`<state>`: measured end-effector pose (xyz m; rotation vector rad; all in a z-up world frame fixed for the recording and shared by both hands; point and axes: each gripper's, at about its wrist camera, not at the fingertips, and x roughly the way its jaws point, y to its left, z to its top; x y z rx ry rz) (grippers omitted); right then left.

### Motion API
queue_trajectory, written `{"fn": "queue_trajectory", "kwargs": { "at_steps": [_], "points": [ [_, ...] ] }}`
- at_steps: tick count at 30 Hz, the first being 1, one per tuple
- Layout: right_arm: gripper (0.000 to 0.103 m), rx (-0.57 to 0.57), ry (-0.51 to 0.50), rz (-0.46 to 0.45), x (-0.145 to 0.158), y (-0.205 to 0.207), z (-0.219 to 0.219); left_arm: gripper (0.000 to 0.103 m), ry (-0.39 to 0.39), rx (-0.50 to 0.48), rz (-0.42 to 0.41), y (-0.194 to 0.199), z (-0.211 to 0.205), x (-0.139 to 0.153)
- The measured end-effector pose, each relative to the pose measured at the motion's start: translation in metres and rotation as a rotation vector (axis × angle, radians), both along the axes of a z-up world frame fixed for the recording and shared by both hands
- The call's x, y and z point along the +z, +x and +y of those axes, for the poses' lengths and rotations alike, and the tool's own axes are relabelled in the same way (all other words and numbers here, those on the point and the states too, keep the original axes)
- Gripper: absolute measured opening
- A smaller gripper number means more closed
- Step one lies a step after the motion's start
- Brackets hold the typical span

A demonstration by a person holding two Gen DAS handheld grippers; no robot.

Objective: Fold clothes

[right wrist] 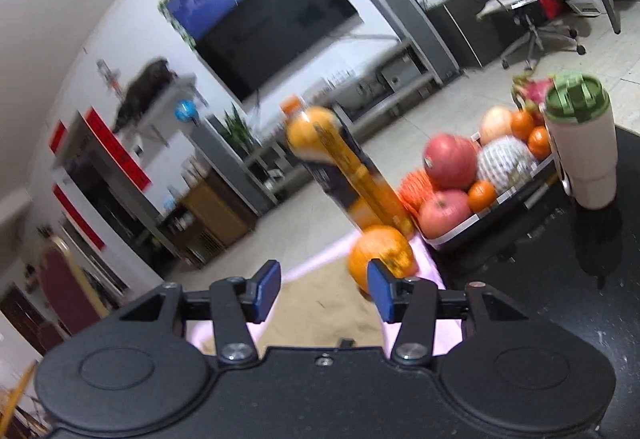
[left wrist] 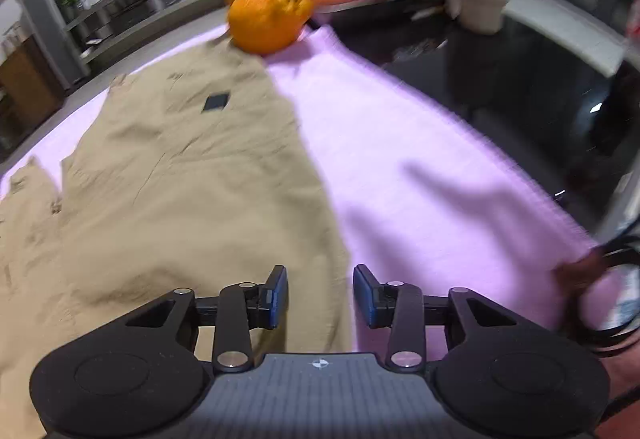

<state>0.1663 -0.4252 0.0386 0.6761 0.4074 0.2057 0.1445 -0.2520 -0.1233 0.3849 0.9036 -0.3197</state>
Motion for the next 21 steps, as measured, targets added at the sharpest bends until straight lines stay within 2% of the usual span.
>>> {"fn": "queue_trajectory", "kwargs": {
  "at_steps": [1, 3, 7, 10, 14, 16, 18, 21],
  "points": [
    [0.048, 0.001, 0.008, -0.024, 0.006, -0.004, 0.000, 0.017, 0.011, 0.001, -0.003, 0.001, 0.000, -0.001],
    [0.050, 0.008, 0.014, -0.062, 0.020, -0.006, 0.004, 0.009, 0.003, 0.007, -0.013, 0.001, 0.006, 0.006],
    [0.058, 0.033, -0.019, -0.093, 0.043, 0.008, 0.017, 0.005, -0.059, 0.040, -0.068, 0.000, 0.030, 0.035],
    [0.058, 0.082, -0.036, -0.056, 0.040, 0.040, 0.032, 0.005, -0.132, 0.093, -0.108, 0.001, 0.060, 0.062],
    [0.058, 0.193, 0.010, 0.075, 0.004, 0.099, 0.055, 0.005, -0.198, 0.161, -0.113, 0.007, 0.089, 0.083],
    [0.057, 0.217, 0.008, 0.185, -0.027, 0.130, 0.067, 0.005, -0.206, 0.171, -0.103, 0.010, 0.093, 0.085],
    [0.054, 0.189, -0.035, 0.293, -0.057, 0.158, 0.075, 0.005, -0.210, 0.167, -0.093, 0.011, 0.093, 0.084],
    [0.053, 0.157, -0.048, 0.397, -0.092, 0.186, 0.081, 0.005, -0.214, 0.149, -0.083, 0.010, 0.089, 0.084]
  ]
}}
